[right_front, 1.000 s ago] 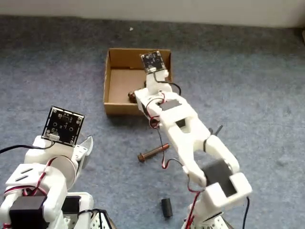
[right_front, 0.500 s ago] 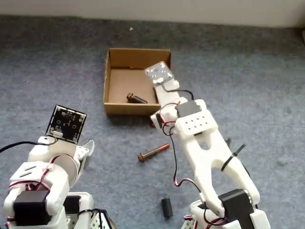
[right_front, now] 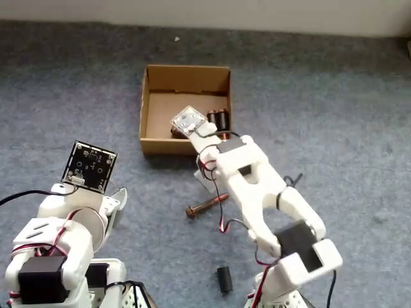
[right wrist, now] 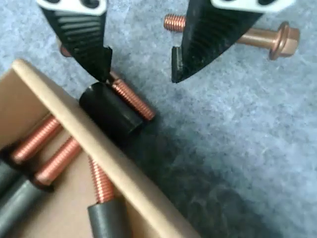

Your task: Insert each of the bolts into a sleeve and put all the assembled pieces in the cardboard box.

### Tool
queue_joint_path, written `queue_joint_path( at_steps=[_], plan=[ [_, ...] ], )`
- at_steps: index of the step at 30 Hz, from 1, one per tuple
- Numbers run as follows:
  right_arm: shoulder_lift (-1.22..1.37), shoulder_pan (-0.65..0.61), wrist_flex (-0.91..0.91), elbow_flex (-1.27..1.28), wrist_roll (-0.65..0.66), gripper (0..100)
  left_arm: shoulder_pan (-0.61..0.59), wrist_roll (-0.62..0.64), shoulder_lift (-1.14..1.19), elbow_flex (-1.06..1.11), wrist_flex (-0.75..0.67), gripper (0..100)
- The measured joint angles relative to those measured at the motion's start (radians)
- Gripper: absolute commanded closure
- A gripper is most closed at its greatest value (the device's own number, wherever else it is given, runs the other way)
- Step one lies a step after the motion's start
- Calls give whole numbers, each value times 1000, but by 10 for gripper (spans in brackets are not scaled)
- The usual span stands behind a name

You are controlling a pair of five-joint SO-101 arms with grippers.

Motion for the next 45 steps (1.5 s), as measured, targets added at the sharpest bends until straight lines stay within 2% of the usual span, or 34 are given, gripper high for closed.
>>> queue_joint_path(
  at_steps=[13, 15, 20, 24, 30, 39, 45],
  plan=[
    [23, 6, 3, -40, -2, 807, 0, 0, 0, 0, 0, 769],
    [23, 12, 3, -40, -52, 804, 0, 0, 0, 0, 0, 769],
    [20, 18, 69, -81, -284, 803, 0, 0, 0, 0, 0, 769],
    [20, 14, 81, -137, -390, 803, 0, 0, 0, 0, 0, 769],
    [55, 14, 77, -152, -486, 803, 0, 0, 0, 0, 0, 769],
    [106, 11, -41, -153, -614, 807, 0, 0, 0, 0, 5, 769],
    [112, 9, -97, -143, -629, 808, 0, 0, 0, 0, 5, 769]
  ],
)
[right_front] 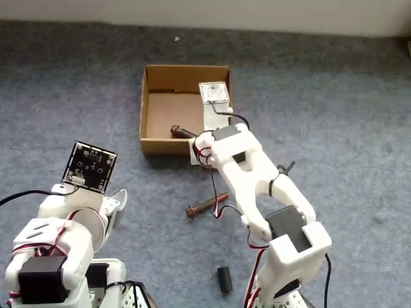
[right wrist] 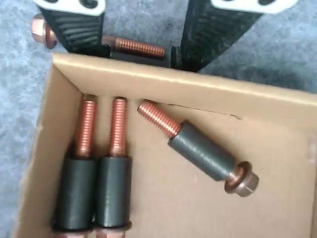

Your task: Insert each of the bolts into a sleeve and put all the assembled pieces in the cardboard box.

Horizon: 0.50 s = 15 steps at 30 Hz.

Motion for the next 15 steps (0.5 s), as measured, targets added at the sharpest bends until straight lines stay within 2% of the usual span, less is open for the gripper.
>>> queue_joint_path(
  at_steps=[15],
  plan=[
    [0, -5, -17, 55, 0, 809, 0, 0, 0, 0, 0, 769]
  ],
)
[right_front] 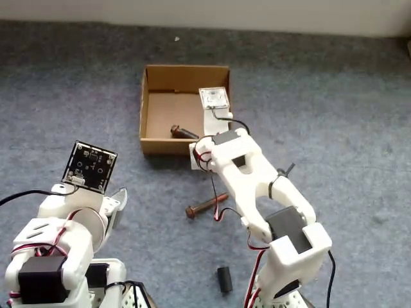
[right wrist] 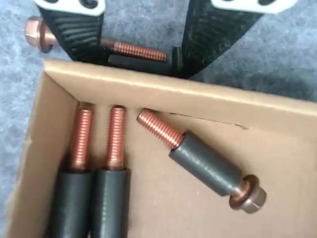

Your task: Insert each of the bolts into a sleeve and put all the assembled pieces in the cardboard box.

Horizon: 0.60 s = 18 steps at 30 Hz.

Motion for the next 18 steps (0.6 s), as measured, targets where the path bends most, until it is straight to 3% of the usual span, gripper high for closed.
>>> queue_joint_path(
  at_steps=[6, 18],
  plan=[
    [-2, -5, 129, -8, 2, 878, 0, 0, 0, 0, 0, 769],
    [-230, -3, 327, -37, 3, 878, 0, 0, 0, 0, 0, 769]
  ],
)
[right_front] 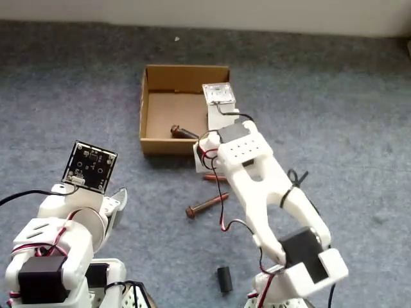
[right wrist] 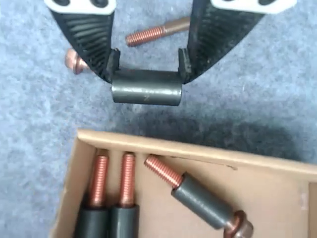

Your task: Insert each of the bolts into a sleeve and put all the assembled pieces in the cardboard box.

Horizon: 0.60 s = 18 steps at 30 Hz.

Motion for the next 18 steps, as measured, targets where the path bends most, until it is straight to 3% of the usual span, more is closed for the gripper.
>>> queue_joint_path(
  at_steps=[10, 18],
  plan=[
    [-132, 0, 315, 0, 0, 878, 0, 0, 0, 0, 0, 769],
    [-138, 0, 331, 129, 0, 878, 0, 0, 0, 0, 0, 769]
  ],
)
